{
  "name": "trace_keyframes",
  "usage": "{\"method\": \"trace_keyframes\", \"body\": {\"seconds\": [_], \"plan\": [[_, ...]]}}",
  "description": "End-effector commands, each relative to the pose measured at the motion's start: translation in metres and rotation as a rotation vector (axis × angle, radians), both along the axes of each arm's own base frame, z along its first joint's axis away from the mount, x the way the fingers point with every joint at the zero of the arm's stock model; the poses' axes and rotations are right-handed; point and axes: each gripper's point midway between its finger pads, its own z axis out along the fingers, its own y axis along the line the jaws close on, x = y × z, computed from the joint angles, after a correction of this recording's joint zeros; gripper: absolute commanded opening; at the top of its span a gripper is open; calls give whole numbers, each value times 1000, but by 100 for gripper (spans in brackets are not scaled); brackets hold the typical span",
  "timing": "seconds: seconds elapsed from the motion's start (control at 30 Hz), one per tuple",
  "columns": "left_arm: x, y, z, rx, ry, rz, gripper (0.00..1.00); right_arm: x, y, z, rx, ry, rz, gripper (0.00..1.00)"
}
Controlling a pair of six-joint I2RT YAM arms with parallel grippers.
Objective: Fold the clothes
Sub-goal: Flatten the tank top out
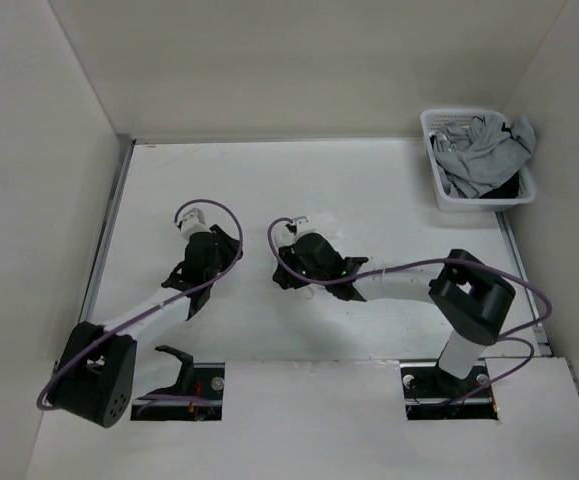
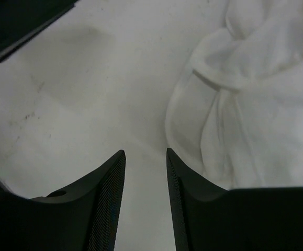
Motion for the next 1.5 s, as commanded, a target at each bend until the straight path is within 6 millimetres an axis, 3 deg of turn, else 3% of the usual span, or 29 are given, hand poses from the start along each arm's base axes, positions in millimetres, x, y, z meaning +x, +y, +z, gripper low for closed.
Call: {"method": "trace_keyframes", "body": {"seconds": [0.0,0.13,0.3,0.43,0.57,0.7,0.8,0.93,1.07,1.17,1.23,1.3,1.47], "plan": [[4,10,27,-88,-76,36,34,18,14,3,-13,-43,30,42],[4,16,33,-113,-94,34,34,20,15,-19,-98,7,38,42],[4,21,41,-133,-116,28,34,23,2,-31,-178,16,4,42],[6,24,49,-144,-137,26,34,13,-5,-43,-250,57,16,37],[8,28,54,-157,-153,34,34,3,-5,-58,-333,73,61,20],[7,29,53,-161,-152,35,34,9,-5,-55,-346,48,36,0],[7,28,51,-162,-146,34,34,20,3,-11,-231,-30,7,0],[7,23,50,-164,-139,16,34,41,-3,88,40,-174,-47,0],[5,12,48,-165,-131,-14,34,53,-42,178,289,-264,-121,0],[2,-1,40,-157,-113,-48,34,60,-84,229,428,-332,-195,0],[-1,-17,35,-157,-93,-94,33,65,-115,250,491,-363,-262,0],[-4,-35,31,-151,-83,-145,33,68,-139,256,518,-371,-299,0],[-11,-84,24,-138,-66,-274,34,65,-174,236,514,-350,-364,0]]}}
